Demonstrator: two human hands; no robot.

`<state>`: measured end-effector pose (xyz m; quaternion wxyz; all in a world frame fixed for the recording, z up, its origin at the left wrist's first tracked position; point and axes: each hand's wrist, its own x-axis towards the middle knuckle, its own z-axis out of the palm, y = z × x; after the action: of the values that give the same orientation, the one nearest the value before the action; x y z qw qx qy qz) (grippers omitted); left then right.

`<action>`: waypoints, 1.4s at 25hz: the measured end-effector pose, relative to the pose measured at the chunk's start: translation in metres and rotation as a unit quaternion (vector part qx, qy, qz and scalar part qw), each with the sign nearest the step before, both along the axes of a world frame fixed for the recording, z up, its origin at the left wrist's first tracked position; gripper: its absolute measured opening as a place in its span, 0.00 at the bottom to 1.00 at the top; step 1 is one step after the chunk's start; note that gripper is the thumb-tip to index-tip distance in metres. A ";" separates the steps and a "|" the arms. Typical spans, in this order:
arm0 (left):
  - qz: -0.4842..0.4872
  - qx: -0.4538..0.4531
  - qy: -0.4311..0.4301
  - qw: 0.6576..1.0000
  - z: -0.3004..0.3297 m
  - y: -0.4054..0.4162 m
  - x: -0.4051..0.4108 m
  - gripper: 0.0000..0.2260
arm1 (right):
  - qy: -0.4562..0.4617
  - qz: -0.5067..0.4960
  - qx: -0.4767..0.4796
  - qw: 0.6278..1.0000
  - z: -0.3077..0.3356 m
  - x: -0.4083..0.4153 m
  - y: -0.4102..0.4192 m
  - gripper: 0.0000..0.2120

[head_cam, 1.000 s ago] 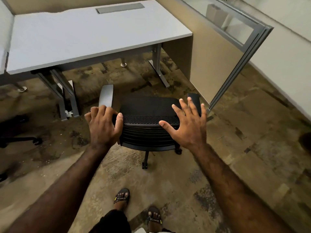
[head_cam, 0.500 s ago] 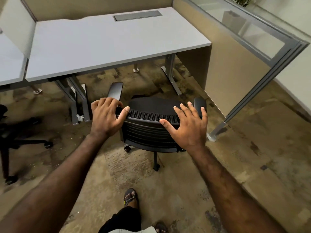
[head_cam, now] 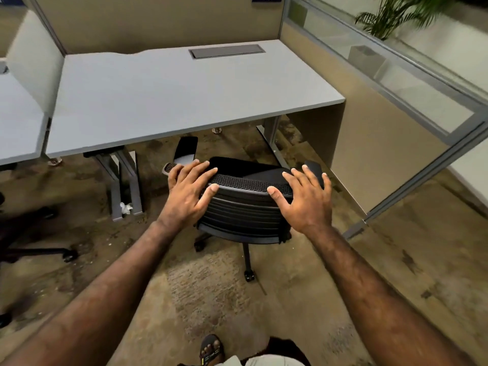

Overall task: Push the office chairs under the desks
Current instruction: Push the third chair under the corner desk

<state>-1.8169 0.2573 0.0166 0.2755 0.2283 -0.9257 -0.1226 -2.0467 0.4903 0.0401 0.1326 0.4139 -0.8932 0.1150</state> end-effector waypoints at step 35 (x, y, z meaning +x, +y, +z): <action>0.170 0.075 -0.236 0.954 0.034 -0.173 -0.118 0.38 | -0.048 0.060 0.050 0.996 0.015 -0.115 -0.225 0.49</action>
<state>-1.9353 0.0842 0.0508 0.0481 0.4248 -0.9000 -0.0854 -2.1616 0.2653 0.0548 0.0618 0.4670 -0.8767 0.0973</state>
